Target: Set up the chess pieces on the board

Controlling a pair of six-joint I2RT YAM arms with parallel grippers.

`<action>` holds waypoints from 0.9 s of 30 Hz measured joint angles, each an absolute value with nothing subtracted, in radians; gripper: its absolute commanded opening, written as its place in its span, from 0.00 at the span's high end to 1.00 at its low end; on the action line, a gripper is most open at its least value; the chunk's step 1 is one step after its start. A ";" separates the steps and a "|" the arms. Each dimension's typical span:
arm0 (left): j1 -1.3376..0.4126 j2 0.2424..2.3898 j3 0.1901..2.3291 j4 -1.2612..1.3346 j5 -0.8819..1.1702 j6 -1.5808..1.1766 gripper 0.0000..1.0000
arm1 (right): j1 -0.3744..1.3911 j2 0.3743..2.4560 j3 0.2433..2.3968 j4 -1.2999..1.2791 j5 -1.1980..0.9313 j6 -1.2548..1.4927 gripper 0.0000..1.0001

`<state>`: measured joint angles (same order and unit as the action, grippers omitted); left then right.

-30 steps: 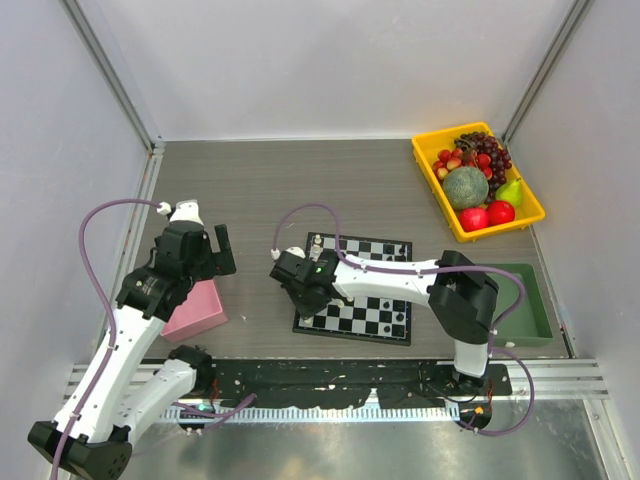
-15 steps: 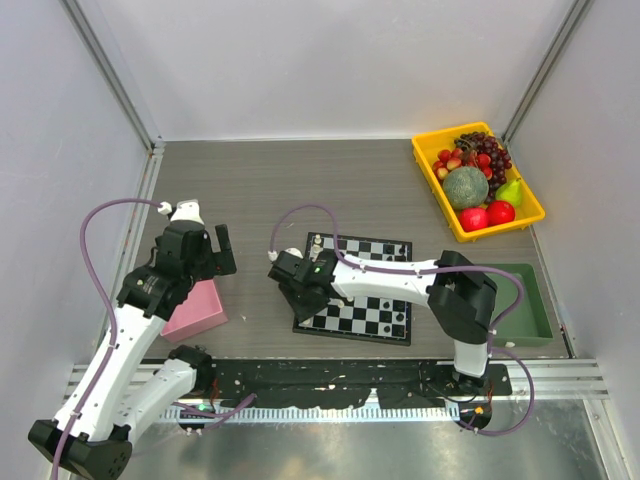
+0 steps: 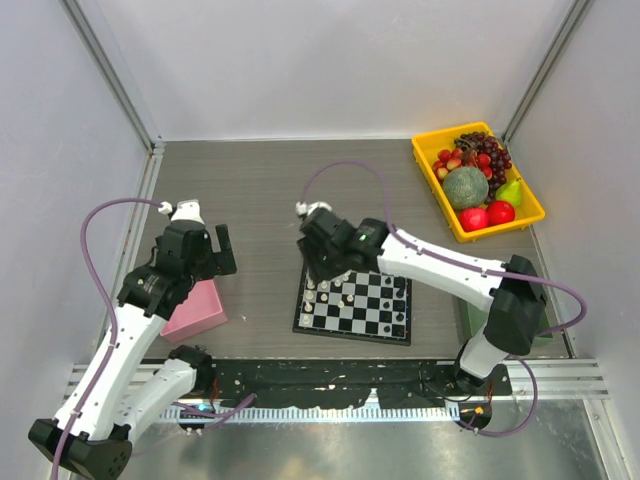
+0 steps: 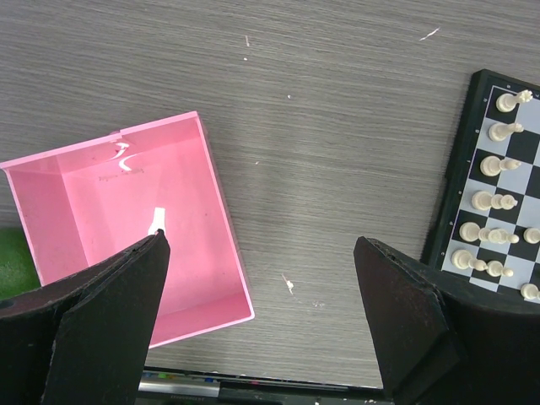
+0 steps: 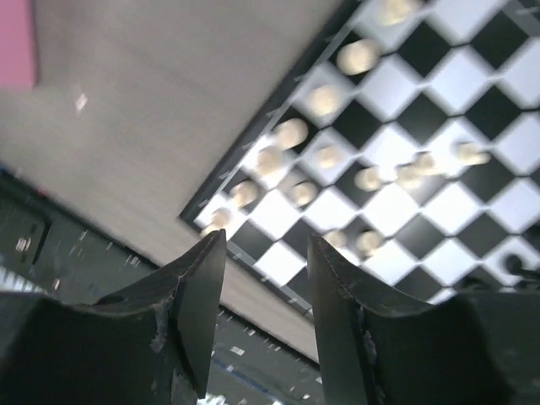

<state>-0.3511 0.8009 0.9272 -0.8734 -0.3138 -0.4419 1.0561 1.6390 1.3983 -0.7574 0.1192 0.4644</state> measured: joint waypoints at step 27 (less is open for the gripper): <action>-0.351 0.803 0.929 -0.889 -0.325 -0.442 0.00 | 0.672 1.789 1.299 -0.673 0.094 0.397 0.66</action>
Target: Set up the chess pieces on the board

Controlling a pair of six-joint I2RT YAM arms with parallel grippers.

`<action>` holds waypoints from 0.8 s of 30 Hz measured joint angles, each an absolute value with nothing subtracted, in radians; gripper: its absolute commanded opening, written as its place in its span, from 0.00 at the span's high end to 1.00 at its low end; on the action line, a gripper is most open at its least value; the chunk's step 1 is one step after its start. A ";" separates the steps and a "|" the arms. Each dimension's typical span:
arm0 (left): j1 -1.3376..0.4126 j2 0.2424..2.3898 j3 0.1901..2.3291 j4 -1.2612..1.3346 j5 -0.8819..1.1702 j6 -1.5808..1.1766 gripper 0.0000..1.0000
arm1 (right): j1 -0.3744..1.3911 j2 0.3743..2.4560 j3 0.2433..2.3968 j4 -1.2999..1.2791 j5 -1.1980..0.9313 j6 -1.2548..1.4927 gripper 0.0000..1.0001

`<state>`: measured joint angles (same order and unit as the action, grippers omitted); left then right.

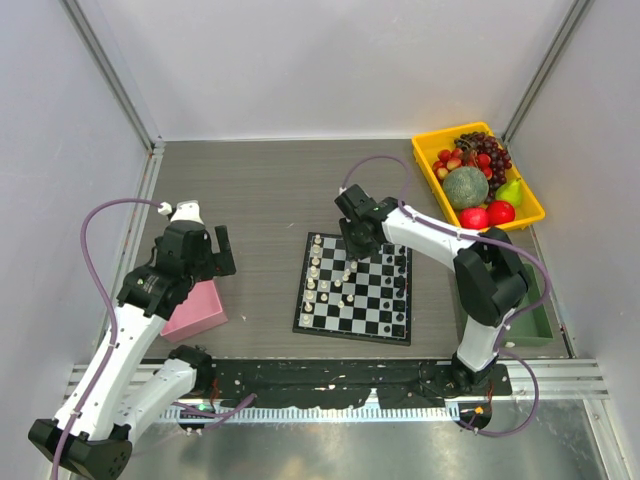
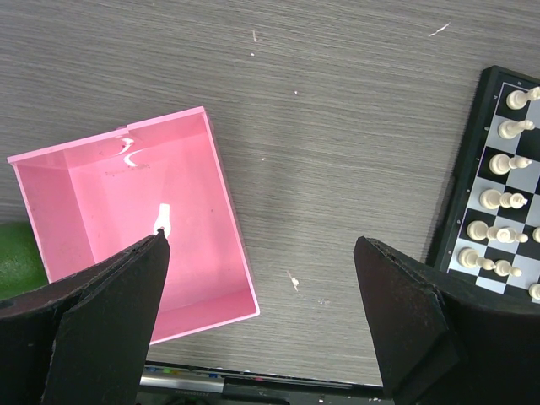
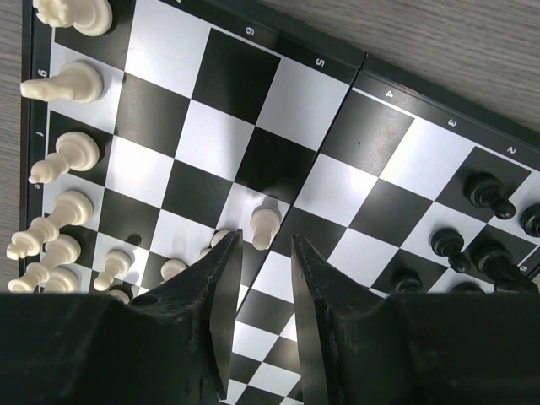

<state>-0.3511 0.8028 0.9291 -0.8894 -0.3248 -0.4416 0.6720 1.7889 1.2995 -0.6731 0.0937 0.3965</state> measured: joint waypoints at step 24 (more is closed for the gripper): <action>-0.351 0.810 0.934 -0.888 -0.332 -0.441 0.00 | 0.672 1.850 1.390 -0.683 0.080 0.374 0.88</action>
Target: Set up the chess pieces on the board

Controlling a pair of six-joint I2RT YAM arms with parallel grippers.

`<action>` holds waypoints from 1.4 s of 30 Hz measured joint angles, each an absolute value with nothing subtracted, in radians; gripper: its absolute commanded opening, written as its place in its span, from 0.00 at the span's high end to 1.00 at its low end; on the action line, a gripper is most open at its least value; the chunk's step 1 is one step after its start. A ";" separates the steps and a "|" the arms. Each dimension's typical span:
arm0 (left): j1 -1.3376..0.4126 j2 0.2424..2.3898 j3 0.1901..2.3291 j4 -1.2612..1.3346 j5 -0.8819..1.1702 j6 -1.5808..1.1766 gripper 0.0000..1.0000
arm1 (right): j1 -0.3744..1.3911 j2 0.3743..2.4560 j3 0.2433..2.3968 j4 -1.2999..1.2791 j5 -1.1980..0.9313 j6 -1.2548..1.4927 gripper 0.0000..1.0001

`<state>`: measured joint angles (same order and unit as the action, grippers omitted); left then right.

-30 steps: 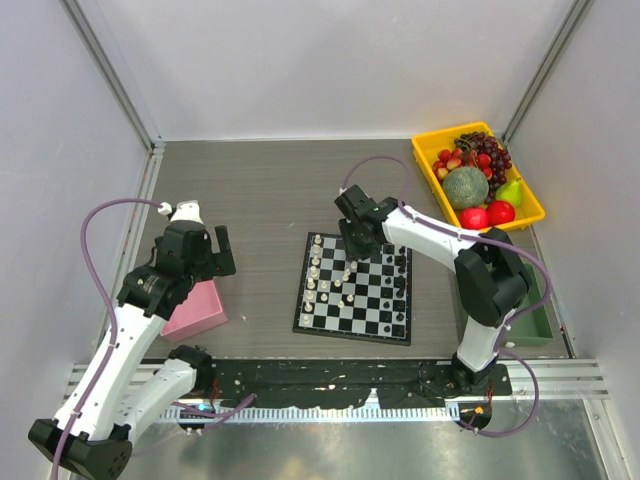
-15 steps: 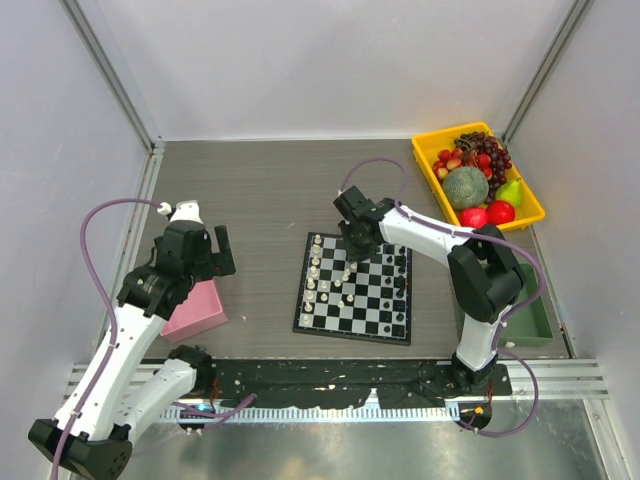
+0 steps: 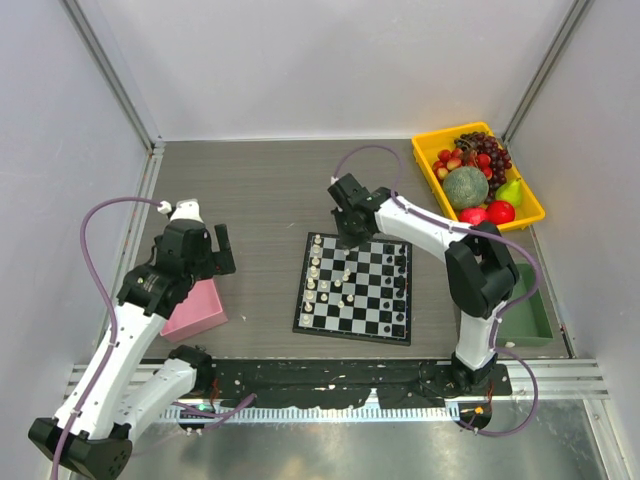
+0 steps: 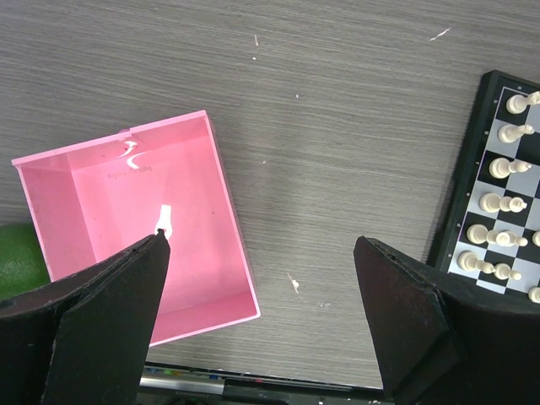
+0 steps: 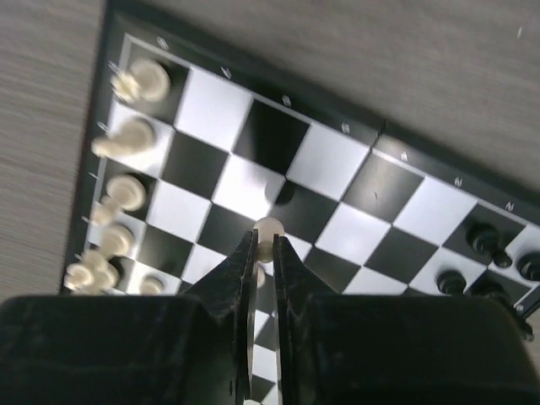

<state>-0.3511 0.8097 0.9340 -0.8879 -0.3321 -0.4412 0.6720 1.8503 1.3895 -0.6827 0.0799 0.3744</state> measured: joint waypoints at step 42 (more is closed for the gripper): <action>-0.351 0.794 0.947 -0.885 -0.341 -0.438 0.01 | 0.701 2.103 1.682 -0.683 0.076 0.343 0.57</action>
